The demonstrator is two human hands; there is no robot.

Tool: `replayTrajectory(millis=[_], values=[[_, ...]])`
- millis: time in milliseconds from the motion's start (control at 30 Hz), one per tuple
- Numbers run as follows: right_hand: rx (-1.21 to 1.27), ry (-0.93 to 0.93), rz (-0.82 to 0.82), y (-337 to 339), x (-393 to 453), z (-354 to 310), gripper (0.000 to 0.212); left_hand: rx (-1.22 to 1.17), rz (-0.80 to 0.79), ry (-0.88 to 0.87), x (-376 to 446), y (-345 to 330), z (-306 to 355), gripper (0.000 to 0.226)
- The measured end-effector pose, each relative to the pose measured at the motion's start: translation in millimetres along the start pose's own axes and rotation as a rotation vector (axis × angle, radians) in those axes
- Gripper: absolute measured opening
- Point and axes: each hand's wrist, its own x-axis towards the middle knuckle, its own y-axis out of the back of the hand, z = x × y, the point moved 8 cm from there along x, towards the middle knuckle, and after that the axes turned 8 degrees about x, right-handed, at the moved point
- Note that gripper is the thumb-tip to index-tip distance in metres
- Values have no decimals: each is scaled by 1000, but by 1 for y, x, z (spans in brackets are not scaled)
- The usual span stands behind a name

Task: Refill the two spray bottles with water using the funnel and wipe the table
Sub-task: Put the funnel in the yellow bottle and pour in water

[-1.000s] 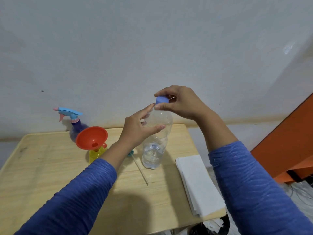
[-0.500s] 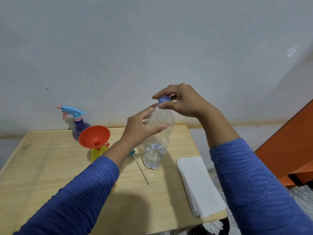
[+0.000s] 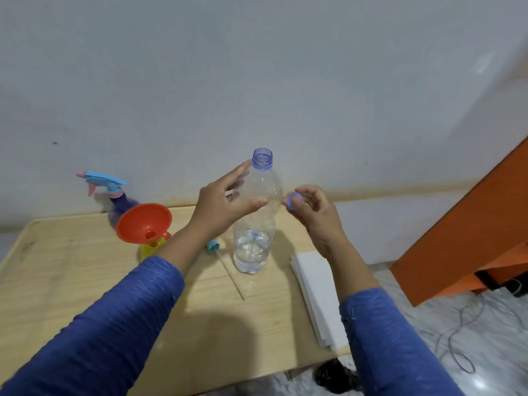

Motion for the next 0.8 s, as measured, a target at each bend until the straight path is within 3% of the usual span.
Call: replayTrajectory(millis=[167, 267, 467, 800], values=[[-209, -164, 119, 42, -39, 96, 35, -2, 0, 8, 0, -1, -1, 84], [-275, -245, 168, 57, -53, 135, 34, -3, -2, 6, 0, 0, 0, 84], [-428, -235, 234, 68, -57, 154, 29, 14, -15, 6, 2, -1, 0, 87], [-630, -246, 138, 67, -58, 173, 29, 23, -24, 4, 2, -3, -1, 85]])
